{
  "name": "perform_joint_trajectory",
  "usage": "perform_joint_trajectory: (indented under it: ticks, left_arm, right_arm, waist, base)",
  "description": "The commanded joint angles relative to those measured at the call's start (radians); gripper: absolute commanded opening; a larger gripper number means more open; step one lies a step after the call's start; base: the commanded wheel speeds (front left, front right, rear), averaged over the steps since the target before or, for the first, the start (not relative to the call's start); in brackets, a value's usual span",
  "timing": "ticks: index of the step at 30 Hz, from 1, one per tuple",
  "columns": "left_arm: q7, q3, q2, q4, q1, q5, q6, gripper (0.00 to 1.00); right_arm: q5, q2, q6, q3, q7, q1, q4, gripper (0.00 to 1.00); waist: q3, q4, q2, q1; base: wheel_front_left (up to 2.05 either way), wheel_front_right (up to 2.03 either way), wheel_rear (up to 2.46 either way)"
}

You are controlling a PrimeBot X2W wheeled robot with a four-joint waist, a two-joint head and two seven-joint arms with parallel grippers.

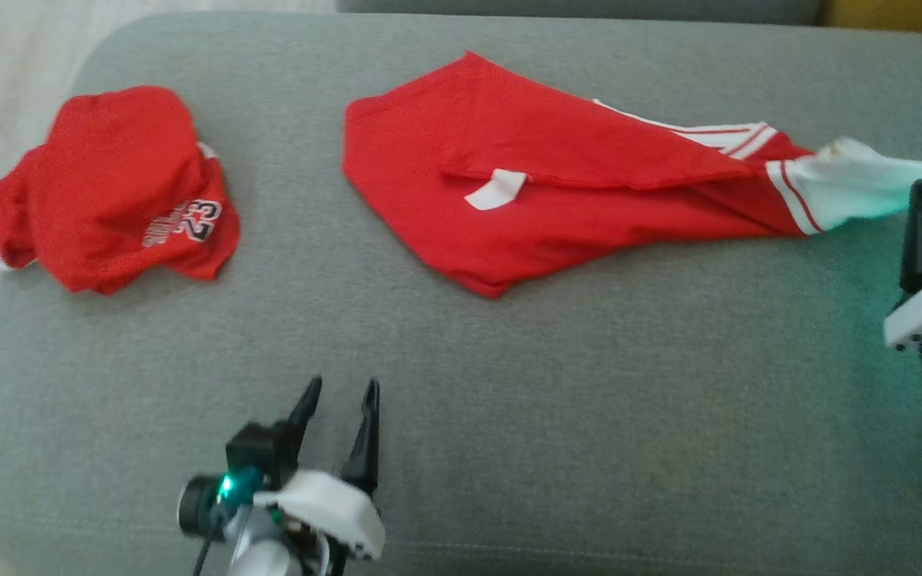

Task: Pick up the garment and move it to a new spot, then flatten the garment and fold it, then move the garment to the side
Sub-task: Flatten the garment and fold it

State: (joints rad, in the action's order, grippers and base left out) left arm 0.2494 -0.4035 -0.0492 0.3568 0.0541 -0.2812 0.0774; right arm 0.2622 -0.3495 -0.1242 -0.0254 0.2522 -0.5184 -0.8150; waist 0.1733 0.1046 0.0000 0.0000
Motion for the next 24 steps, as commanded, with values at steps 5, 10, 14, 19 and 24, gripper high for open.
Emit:
perform_joint_trajectory:
  ticks: [5, 10, 14, 19, 24]
  left_arm:
    - [0.012, 0.038, -0.001, -0.047, 0.151, 0.002, 0.002, 1.00]
    - [0.012, 0.057, -0.001, -0.012, 0.300, -0.007, 0.011, 1.00]
    - [0.012, 0.081, -0.001, 0.069, 0.433, -0.007, 0.013, 1.00]
    - [0.012, 0.113, -0.001, 0.185, 0.567, -0.021, 0.000, 1.00]
    - [0.012, 0.143, -0.001, 0.298, 0.636, -0.050, -0.001, 1.00]
  right_arm:
    - [-0.080, 0.113, -0.007, -0.085, 0.009, 0.070, 0.169, 1.00]
    - [-0.110, 0.198, -0.007, -0.091, 0.009, 0.100, 0.268, 1.00]
    - [-0.115, 0.234, -0.007, -0.066, 0.009, 0.095, 0.322, 1.00]
    - [-0.107, 0.256, -0.007, -0.029, 0.009, 0.076, 0.358, 1.00]
    - [-0.101, 0.264, -0.007, -0.012, 0.009, 0.065, 0.370, 1.00]
  waist:
    - [0.052, -0.067, 0.0000, 0.0000]
    - [0.107, -0.124, 0.0000, 0.0000]
    - [0.149, -0.167, 0.0000, 0.0000]
    - [0.190, -0.213, 0.0000, 0.0000]
    - [0.215, -0.250, 0.0000, 0.0000]
  base:
    - [0.00, 0.00, 0.00]
    - [0.00, 0.00, 0.00]
    - [0.00, 0.00, 0.00]
    - [0.00, 0.00, 0.00]
    - [0.00, 0.00, 0.00]
